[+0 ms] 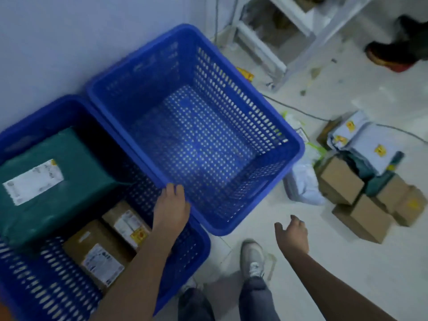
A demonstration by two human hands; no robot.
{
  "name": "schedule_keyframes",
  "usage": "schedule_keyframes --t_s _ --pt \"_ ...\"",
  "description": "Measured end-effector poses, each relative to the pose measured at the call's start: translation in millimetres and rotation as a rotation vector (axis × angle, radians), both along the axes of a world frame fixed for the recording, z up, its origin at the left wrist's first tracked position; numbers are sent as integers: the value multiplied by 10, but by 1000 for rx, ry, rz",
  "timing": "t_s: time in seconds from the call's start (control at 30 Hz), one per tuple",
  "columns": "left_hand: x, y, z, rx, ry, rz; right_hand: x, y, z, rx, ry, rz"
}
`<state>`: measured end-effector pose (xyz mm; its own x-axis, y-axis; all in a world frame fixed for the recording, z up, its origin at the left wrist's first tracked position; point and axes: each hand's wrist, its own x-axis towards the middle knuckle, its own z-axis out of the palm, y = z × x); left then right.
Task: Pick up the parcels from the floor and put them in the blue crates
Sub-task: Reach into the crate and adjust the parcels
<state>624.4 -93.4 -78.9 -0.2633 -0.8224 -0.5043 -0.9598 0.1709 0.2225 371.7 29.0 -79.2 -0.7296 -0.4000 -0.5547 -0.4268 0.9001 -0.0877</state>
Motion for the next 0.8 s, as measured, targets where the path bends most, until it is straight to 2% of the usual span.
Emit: schedule_keyframes --t_s 0.2,0.37,0.47,0.6,0.8 --pt "-861 10 -23 -133 102 -265 -566 261 -35 24 -107 -32" --pt "-1852 232 66 -104 120 -397 -1143 455 37 -30 -222 -87" --pt "-2482 364 89 -63 45 -456 -1647 585 113 -59 -237 -119" --pt "-3397 497 187 80 -188 -467 -2468 880 190 -85 -264 -296" --pt "-4590 617 199 85 -199 -565 -3557 1383 213 -106 -265 -566"
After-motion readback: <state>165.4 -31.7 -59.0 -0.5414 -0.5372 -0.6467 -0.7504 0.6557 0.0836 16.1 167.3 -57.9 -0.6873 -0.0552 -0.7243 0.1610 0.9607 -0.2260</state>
